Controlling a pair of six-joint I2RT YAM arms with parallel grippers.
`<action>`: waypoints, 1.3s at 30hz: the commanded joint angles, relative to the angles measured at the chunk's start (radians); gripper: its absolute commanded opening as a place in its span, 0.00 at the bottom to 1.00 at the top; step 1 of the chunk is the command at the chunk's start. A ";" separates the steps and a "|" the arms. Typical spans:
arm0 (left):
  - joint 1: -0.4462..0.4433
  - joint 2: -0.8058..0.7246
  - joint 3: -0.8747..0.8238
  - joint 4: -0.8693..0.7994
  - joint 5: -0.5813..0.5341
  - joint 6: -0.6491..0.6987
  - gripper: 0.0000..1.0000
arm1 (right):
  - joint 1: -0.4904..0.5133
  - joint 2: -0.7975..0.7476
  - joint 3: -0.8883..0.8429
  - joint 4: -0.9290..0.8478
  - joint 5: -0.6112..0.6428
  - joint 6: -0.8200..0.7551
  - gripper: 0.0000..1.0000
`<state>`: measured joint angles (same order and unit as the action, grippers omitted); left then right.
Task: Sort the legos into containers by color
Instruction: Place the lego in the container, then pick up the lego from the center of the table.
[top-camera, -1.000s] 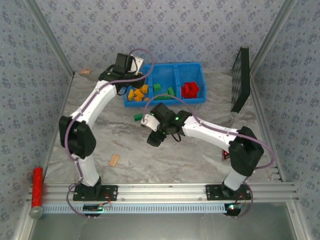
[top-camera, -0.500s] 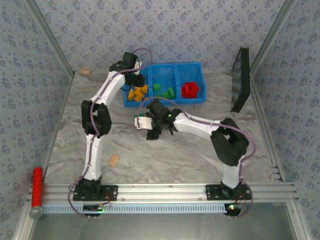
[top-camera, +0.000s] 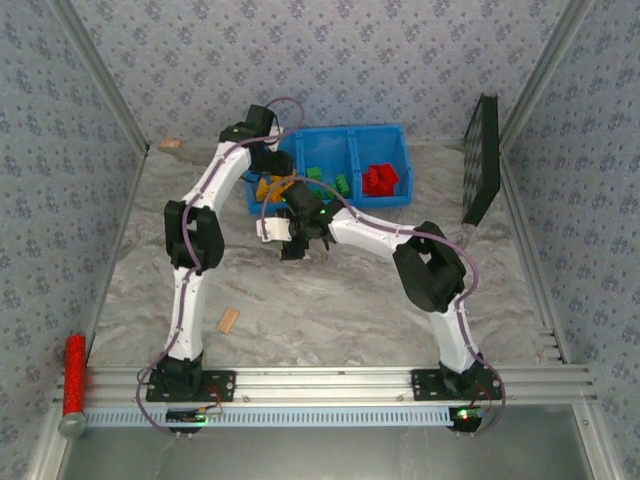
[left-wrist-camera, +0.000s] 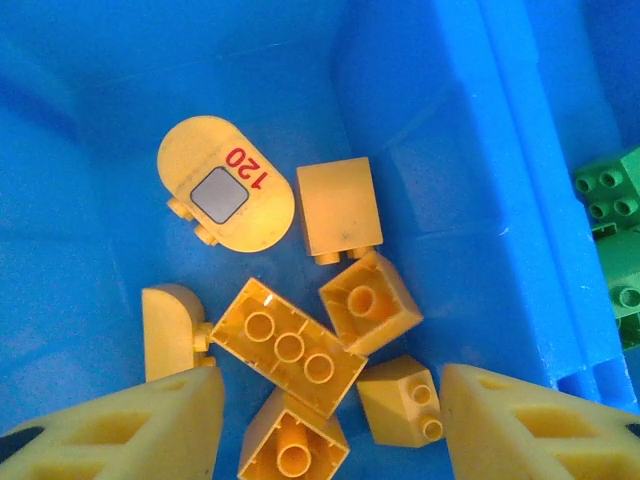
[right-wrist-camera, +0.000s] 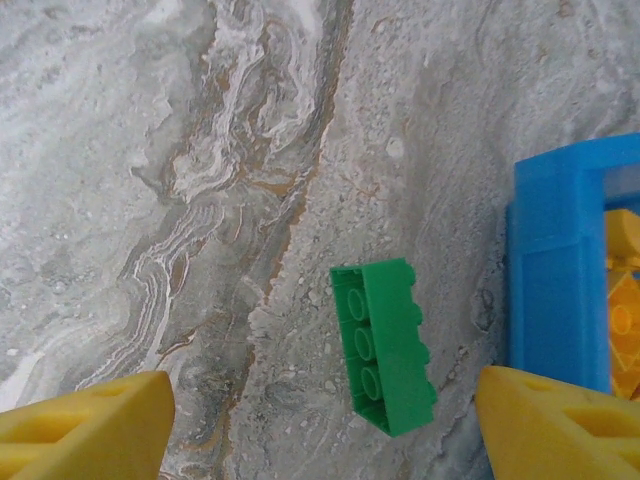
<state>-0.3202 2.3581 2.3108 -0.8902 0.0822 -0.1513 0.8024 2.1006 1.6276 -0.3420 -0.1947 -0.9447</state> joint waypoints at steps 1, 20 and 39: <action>0.010 -0.029 0.036 -0.027 0.018 -0.004 0.60 | 0.000 0.041 0.040 -0.046 -0.010 -0.041 0.80; -0.002 -0.504 -0.258 -0.020 0.006 0.063 0.64 | -0.026 0.202 0.235 -0.098 0.030 -0.012 0.79; 0.110 -1.070 -0.575 -0.060 -0.120 0.109 0.76 | -0.020 0.344 0.370 -0.178 0.030 0.090 0.41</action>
<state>-0.2245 1.3357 1.7672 -0.9405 -0.0116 -0.0597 0.7727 2.4054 1.9720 -0.4900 -0.1608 -0.9077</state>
